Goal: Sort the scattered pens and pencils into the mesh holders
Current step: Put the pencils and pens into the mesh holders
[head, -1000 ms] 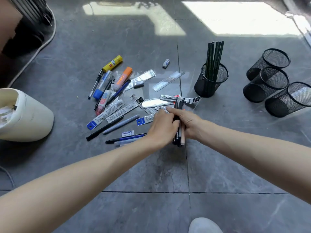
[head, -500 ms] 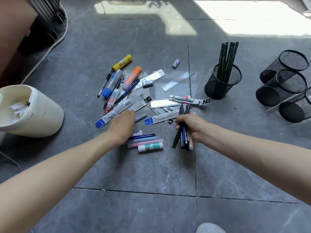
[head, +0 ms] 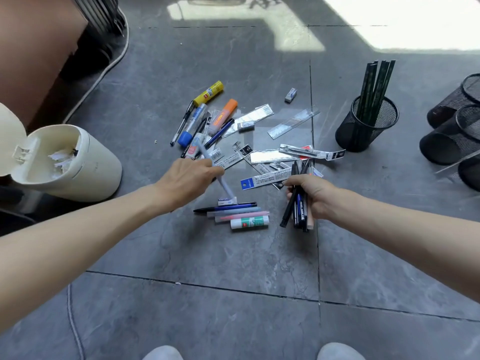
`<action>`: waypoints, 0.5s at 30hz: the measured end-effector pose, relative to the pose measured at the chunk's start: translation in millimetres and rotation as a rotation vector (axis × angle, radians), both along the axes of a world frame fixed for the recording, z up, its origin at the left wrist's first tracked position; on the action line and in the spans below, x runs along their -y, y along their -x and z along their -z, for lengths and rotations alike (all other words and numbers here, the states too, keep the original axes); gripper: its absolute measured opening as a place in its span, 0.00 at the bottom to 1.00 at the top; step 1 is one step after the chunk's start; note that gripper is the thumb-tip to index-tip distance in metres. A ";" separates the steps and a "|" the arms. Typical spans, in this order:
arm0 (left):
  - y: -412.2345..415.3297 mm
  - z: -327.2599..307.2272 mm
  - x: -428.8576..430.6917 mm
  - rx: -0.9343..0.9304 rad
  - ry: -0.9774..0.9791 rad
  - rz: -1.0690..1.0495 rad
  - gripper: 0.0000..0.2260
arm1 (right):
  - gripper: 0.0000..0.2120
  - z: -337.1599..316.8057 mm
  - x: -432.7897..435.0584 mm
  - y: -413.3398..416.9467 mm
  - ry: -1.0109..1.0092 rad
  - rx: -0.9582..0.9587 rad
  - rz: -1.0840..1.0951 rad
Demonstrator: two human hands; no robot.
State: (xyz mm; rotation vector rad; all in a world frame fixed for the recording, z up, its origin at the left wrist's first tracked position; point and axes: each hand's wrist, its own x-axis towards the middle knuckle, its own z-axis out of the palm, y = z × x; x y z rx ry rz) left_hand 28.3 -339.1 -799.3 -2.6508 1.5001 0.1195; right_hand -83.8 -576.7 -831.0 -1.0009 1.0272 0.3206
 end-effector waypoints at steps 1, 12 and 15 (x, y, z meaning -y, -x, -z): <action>1.0 3.0 -3.5 -0.017 0.021 -0.027 0.07 | 0.08 -0.3 -0.1 0.4 -0.005 0.000 -0.004; 7.0 12.5 -12.5 -0.276 0.029 -0.146 0.11 | 0.07 -5.7 5.2 7.3 0.022 -0.007 -0.009; 3.1 7.1 -19.0 -0.247 -0.036 -0.352 0.14 | 0.08 -6.4 6.7 9.4 0.021 -0.013 -0.014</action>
